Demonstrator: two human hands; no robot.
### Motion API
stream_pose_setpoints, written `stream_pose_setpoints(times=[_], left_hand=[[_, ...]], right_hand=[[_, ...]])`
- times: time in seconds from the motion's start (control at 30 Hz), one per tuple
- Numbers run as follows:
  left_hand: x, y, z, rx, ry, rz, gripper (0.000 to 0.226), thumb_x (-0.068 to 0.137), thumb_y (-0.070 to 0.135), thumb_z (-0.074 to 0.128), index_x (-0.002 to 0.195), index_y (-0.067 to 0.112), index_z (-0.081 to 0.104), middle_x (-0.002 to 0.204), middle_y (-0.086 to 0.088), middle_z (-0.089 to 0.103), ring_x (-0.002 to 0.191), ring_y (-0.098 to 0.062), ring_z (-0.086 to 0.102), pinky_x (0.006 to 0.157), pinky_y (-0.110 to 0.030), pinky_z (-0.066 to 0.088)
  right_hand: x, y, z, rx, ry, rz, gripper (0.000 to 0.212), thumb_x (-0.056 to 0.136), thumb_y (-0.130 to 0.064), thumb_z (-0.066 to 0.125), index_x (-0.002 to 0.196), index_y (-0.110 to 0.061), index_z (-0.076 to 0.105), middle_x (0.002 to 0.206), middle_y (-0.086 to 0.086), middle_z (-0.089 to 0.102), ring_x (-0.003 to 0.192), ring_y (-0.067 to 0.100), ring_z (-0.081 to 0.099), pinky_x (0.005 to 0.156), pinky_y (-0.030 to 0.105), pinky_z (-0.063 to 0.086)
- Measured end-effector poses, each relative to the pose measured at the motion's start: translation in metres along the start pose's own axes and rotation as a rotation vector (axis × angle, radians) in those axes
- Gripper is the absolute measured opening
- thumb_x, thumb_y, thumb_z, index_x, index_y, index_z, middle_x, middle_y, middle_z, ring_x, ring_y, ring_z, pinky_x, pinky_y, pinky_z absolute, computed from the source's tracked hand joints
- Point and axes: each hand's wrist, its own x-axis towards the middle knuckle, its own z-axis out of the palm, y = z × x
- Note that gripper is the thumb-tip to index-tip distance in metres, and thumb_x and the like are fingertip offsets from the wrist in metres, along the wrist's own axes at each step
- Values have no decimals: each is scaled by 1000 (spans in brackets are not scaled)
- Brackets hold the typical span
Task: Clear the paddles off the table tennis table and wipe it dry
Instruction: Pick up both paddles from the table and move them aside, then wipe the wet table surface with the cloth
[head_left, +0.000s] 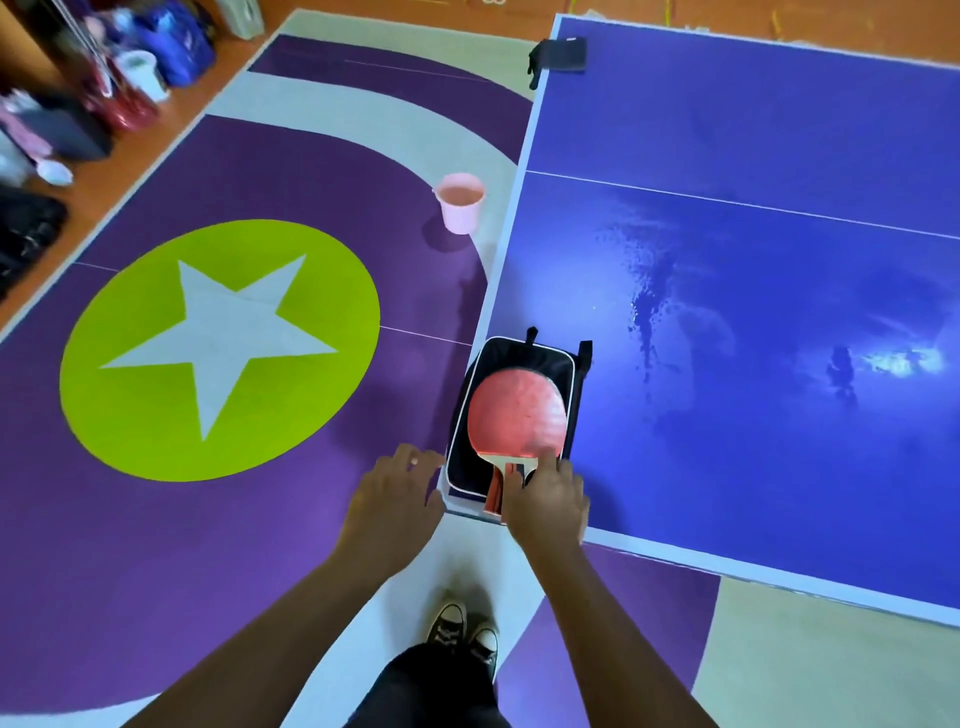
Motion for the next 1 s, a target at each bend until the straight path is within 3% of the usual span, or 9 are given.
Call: stream_pose_setpoints(times=[0.13,0.27,0.43,0.63,0.8,1.0], left_hand=[[11,-5,-25,100,115,35,41,83,38,44,110,21,70,100,-4,63,74,-30,64,65,-43,55],[29,-27,-54,123,189,56,42,85,40,42,111,22,70,105,-2,65,86,-29,65,76,-43,52],[65,-64,-93,81,320,43,38,86,38,46,113,23,69,112,-3,64,101,-31,63,91,-45,46],[144,-133,-150,44,362,76,43,83,41,44,113,23,70,115,-4,65,110,-30,62,95,-45,45],[214,-191,-198,66,323,168,44,82,41,43,112,23,70,112,-3,66,109,-28,63,94,-44,48],[290,-236,-236,32,370,245,38,83,37,48,110,21,71,111,-6,68,106,-30,64,93,-44,49]], right_hand=[[-6,-22,-15,41,62,-235,59,91,-31,46,149,-23,46,152,3,46,132,29,44,107,43,34],[-2,-56,-28,23,52,-341,56,97,-29,55,152,-21,44,159,5,39,144,28,36,120,42,24],[25,-118,-40,-4,103,-494,57,97,-30,58,153,-25,46,162,4,37,148,24,33,122,39,24],[69,-230,-34,-14,137,-501,59,97,-29,58,154,-24,45,162,7,36,146,28,36,120,41,26],[99,-318,-25,0,150,-447,61,97,-30,56,155,-27,40,164,6,31,149,26,32,122,38,22],[146,-389,-21,23,161,-394,58,98,-30,56,154,-27,42,162,5,34,145,27,37,120,40,27]])
